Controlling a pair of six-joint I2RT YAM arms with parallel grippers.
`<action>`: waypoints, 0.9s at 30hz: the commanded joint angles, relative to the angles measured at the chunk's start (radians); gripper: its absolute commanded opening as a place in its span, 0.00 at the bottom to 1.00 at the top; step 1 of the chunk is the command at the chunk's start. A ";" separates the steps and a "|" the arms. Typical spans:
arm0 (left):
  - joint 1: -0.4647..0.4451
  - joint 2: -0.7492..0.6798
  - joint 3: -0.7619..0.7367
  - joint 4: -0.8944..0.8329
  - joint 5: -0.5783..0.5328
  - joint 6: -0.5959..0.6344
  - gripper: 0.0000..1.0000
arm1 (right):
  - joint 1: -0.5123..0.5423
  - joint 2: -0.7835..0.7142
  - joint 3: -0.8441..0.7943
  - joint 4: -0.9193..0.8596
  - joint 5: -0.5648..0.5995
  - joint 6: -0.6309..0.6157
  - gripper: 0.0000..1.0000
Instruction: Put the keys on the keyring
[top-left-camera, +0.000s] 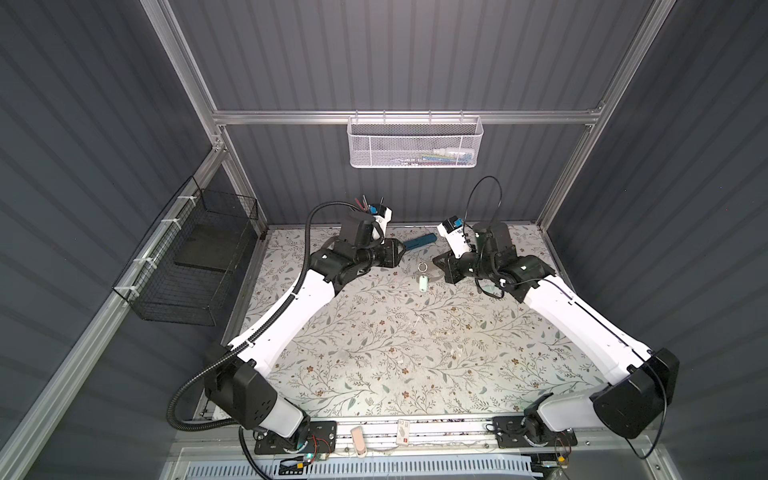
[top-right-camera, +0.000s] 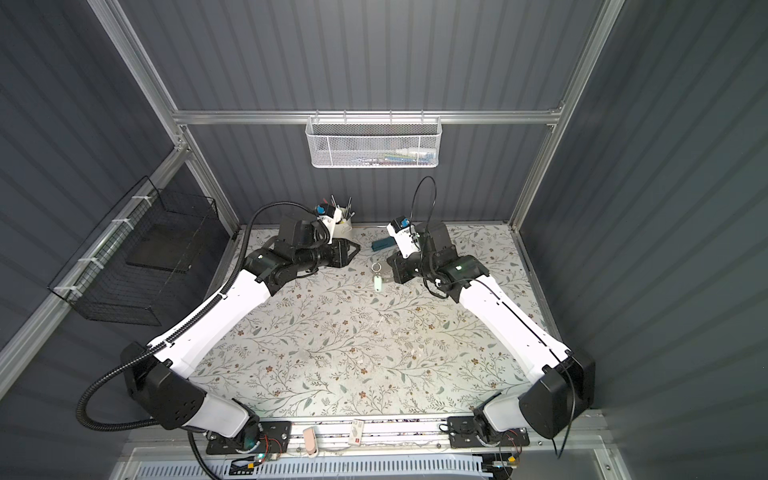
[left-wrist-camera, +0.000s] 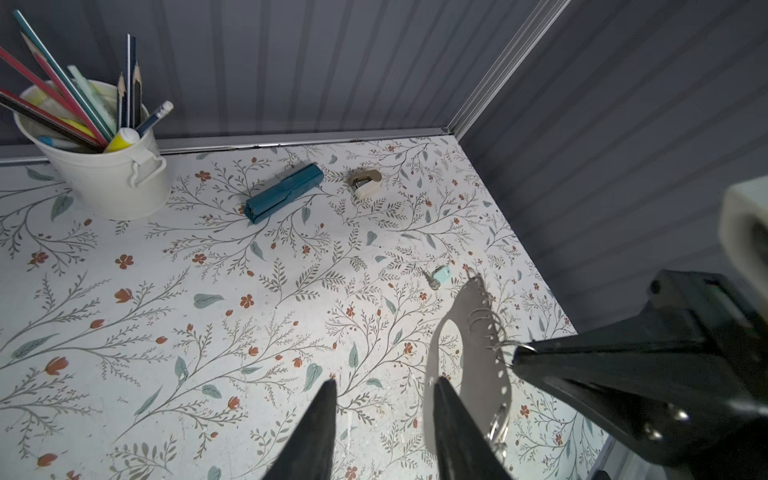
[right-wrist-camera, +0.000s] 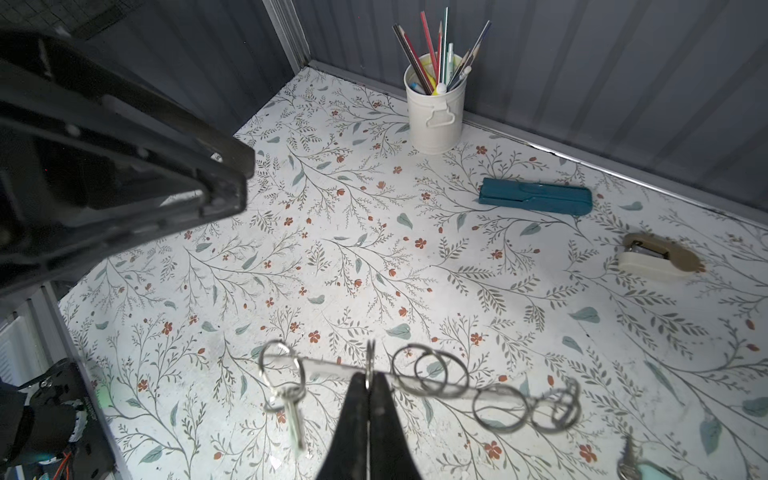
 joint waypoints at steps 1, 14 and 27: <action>0.006 -0.027 0.005 -0.014 0.025 0.012 0.41 | 0.004 -0.006 0.009 -0.012 -0.024 0.042 0.00; 0.006 -0.058 -0.189 -0.013 0.090 -0.039 0.41 | 0.006 -0.049 -0.190 0.001 0.043 0.398 0.01; 0.006 -0.141 -0.344 0.050 0.111 -0.100 0.41 | 0.003 0.090 -0.237 -0.003 0.037 0.857 0.00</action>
